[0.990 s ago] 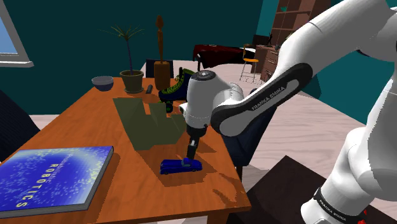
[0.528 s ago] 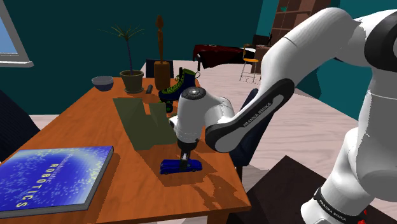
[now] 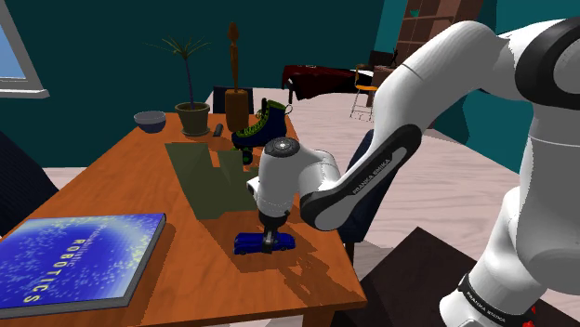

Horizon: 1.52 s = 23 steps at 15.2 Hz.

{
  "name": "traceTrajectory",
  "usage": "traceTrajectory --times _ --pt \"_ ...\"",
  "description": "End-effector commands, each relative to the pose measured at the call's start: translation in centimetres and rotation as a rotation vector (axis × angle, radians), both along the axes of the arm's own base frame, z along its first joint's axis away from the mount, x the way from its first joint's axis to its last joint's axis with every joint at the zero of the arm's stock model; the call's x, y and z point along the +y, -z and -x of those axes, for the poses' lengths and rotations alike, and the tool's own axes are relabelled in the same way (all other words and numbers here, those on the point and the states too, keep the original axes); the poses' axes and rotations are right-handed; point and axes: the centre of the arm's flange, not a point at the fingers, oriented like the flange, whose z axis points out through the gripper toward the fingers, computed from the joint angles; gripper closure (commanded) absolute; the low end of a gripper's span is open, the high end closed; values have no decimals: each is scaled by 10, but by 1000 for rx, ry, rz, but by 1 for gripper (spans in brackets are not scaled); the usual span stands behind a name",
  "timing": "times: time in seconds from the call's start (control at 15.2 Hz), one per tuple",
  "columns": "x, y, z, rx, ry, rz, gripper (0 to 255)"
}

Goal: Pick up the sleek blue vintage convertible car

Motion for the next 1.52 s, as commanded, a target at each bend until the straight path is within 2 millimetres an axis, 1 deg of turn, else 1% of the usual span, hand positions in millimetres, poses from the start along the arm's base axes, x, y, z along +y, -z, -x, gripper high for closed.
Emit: traceTrajectory --times 0.0,0.4,1.39,1.45 --pt "0 1 0 1 0 0 255" --pt "-1 1 0 1 0 0 255" --pt "-1 -78 0 1 0 0 255" --pt "-1 -79 0 1 0 0 255"
